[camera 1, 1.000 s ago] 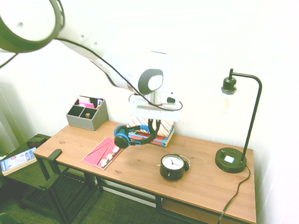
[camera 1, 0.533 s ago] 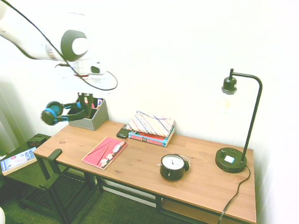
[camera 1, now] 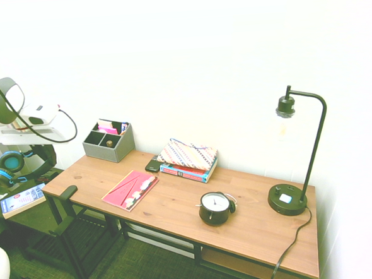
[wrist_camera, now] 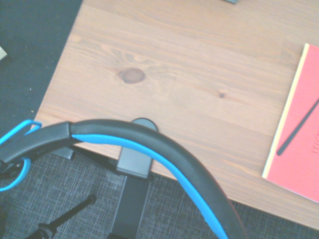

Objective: Hang the headphone

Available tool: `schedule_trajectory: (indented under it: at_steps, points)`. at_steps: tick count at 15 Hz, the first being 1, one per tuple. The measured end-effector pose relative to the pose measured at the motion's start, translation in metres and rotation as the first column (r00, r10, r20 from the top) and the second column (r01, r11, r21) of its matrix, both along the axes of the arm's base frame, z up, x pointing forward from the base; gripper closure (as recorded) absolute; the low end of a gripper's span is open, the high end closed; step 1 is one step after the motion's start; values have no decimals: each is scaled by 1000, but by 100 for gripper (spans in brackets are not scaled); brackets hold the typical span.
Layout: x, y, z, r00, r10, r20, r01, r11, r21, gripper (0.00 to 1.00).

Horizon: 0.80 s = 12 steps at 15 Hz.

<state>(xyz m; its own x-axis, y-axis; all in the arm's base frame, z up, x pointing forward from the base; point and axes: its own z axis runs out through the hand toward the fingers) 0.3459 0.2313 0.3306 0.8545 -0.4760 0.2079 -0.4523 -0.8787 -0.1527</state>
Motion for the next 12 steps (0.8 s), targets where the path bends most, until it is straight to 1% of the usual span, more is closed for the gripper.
schedule_trajectory:
  at_steps: [2,6,9,12]
  points:
    - [-8,8,-19,1000,15,3,-15,1000,-24,100]
    - [-16,18,-60,999,-37,26,38,999,-29,100]
    - [-26,18,-95,997,-80,-9,80,996,-36,100]
    - [-35,20,-126,994,-102,-38,100,994,-46,100]
